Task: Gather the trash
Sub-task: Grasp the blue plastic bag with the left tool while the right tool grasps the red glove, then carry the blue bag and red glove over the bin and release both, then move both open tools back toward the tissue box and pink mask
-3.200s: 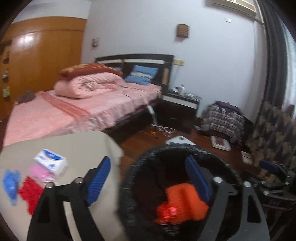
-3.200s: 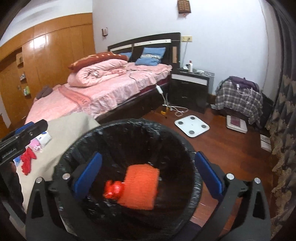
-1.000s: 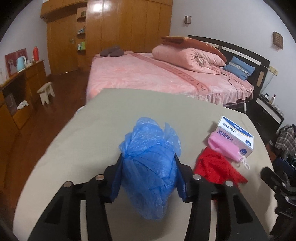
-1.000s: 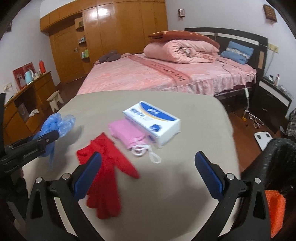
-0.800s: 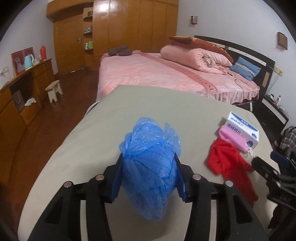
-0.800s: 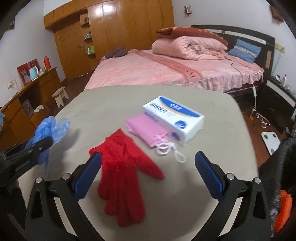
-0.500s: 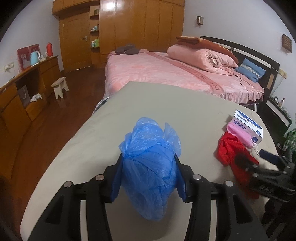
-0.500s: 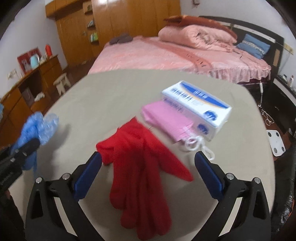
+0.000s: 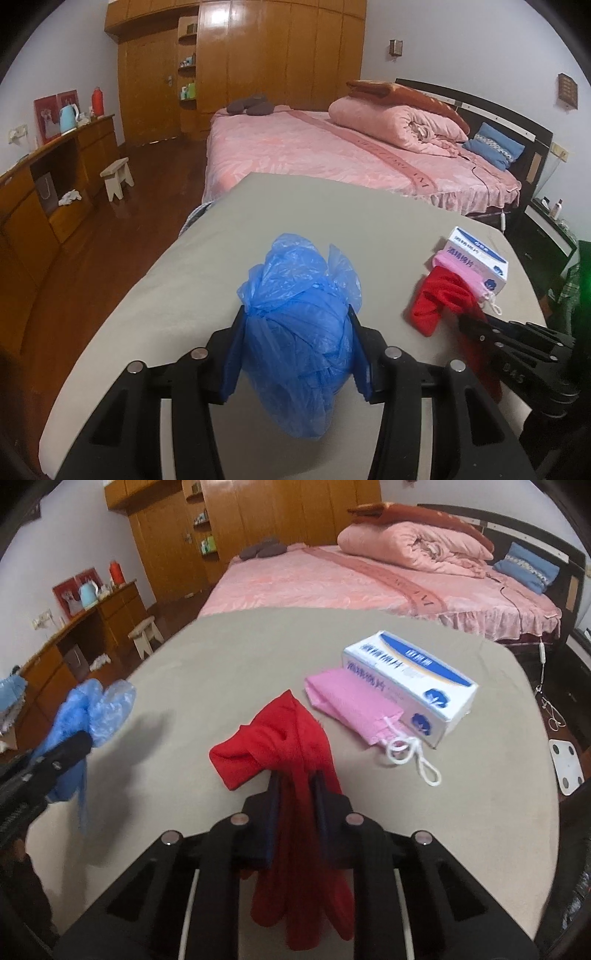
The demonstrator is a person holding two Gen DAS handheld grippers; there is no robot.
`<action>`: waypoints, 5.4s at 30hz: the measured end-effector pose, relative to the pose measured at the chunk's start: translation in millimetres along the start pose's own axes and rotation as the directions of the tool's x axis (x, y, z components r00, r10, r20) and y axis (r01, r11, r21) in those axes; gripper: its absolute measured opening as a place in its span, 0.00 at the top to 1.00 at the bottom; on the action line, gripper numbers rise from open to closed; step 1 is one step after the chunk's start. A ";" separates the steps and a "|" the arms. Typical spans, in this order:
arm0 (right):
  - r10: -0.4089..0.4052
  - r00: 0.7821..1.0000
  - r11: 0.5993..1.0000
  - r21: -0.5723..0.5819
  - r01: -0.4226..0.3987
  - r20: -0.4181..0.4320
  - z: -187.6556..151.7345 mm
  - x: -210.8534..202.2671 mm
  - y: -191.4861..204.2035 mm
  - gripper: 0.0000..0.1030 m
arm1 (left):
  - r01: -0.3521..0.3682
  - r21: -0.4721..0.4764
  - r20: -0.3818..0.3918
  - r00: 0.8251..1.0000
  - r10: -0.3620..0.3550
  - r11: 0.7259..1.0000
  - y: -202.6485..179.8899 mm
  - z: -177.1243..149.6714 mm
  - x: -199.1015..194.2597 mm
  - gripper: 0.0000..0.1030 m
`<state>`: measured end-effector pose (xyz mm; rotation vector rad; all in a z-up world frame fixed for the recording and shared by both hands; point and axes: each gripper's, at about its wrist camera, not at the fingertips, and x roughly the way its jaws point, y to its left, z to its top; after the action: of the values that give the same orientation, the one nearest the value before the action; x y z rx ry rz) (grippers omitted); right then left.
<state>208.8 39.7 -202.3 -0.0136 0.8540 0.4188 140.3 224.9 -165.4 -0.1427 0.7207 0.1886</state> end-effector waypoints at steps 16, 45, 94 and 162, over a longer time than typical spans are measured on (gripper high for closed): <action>-0.006 0.983 0.997 0.078 -0.008 0.183 7.7 -108.1 -47.7 0.84 | 0.072 0.048 0.074 0.994 -0.075 0.996 -53.1 17.0 -42.5 0.52; -0.236 0.917 0.959 0.229 0.166 0.321 -48.2 -242.2 -160.2 0.84 | 0.326 0.234 0.106 0.928 -0.357 0.916 -215.8 20.2 -99.4 0.52; -0.565 0.803 0.773 0.463 0.435 0.190 -164.5 -296.6 -296.5 0.07 | 0.601 0.362 -0.054 0.776 -0.628 0.712 -371.5 -18.4 -94.3 0.22; -0.130 0.984 0.991 0.036 0.127 0.124 44.8 2.7 -109.4 0.06 | 0.045 0.068 0.087 0.995 -0.051 0.997 -78.0 57.4 59.5 0.12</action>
<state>282.8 -51.8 -191.5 -0.0159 0.7299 0.2833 238.0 167.4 -157.4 -0.0878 0.6335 0.1240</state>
